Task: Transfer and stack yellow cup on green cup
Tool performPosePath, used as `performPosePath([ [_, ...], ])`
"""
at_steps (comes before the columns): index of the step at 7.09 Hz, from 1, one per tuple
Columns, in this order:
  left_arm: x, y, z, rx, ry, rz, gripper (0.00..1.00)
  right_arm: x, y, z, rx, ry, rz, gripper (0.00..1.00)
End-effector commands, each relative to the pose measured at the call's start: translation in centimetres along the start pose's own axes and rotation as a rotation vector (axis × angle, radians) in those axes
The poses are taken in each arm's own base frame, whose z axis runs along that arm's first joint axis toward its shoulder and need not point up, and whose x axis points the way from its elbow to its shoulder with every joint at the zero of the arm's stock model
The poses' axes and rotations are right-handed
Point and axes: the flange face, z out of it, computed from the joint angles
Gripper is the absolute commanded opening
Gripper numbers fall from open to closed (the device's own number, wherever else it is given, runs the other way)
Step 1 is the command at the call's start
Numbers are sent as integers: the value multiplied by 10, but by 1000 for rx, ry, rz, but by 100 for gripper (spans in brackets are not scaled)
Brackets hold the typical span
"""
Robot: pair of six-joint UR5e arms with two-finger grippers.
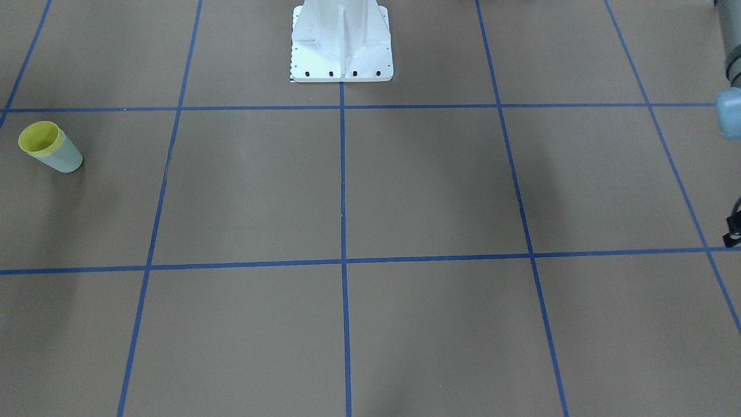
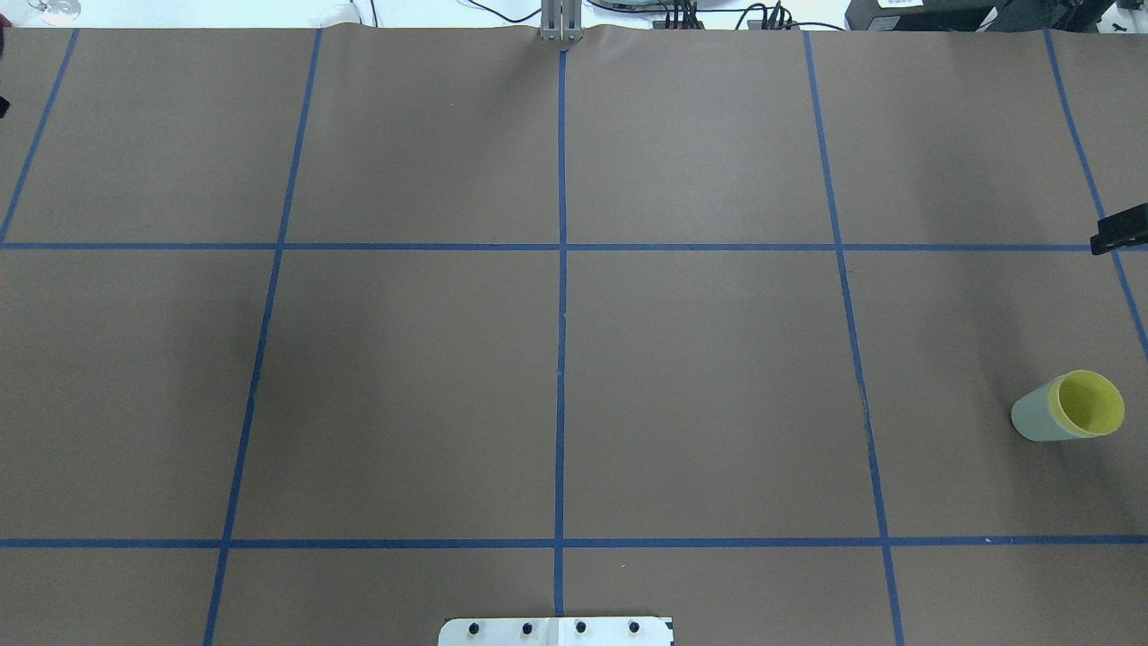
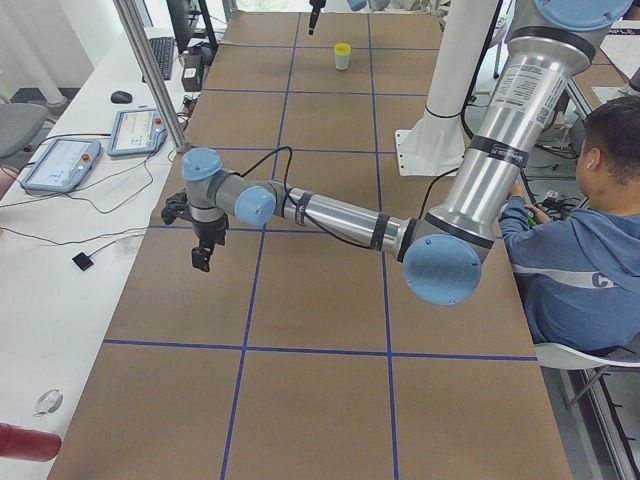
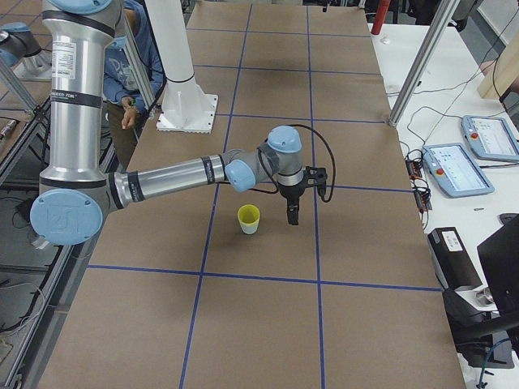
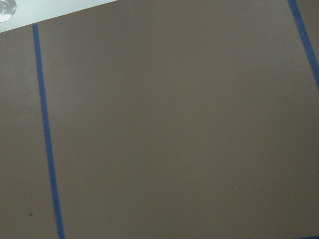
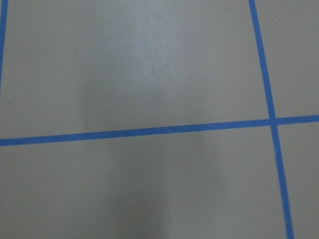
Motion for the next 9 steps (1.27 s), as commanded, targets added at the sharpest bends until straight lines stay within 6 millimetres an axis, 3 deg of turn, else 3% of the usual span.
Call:
performPosePath([
  [1,-72,46,-10,-15,193,-122,99,31,-18,-25,-80,2,-82,100],
  [2,-116,91,-12,2,142,-175,99,34,-18,-30,-88,-29,-68,100],
  [3,-131,126,-6,25,-2,-146,100,35,-18,-30,-88,-29,-66,100],
  [4,-136,128,-11,28,-126,-134,100,36,-17,-29,-89,-30,-65,100],
  [5,-128,129,-17,10,-86,-159,100,36,-18,-29,-87,-24,-66,100],
  [7,-85,131,-54,-31,-36,-262,100,50,-20,-15,-108,-7,-69,100],
  [8,-68,154,-66,-36,-41,-292,100,54,-23,-14,-108,-16,-67,100],
  [9,-72,175,-57,-42,-40,-293,100,56,-23,-15,-106,-19,-64,100],
])
